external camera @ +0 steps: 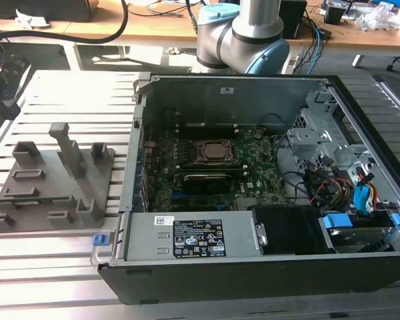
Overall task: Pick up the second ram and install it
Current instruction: 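Reach for the second ram, then pick up the second ram and move it above second insertion slot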
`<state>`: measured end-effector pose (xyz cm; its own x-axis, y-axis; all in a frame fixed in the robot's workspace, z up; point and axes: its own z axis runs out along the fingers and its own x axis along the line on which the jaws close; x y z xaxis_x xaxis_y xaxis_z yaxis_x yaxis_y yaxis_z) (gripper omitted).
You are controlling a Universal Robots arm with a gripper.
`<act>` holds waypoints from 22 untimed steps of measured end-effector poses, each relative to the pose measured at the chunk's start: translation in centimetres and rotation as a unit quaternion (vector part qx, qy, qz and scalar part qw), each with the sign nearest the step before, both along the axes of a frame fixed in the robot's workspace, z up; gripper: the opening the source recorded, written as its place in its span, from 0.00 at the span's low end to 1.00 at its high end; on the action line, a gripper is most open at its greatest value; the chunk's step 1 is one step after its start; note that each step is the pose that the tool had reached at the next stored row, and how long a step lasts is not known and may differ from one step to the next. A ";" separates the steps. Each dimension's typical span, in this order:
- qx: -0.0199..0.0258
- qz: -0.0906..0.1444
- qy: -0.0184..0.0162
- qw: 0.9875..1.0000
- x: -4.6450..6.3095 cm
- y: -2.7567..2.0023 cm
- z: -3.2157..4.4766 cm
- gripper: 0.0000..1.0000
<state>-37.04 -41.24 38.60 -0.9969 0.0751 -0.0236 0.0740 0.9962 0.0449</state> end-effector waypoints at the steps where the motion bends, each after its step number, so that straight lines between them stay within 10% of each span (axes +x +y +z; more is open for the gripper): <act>1: 0.000 0.000 0.000 1.000 0.0 0.00 0.00 0.11; 7: 0.000 0.000 0.000 1.000 0.0 0.00 0.00 0.11; 8: 0.000 0.000 0.024 1.000 0.0 0.00 -0.02 0.11; 22: 0.000 0.003 0.025 1.000 0.0 0.00 -0.02 0.11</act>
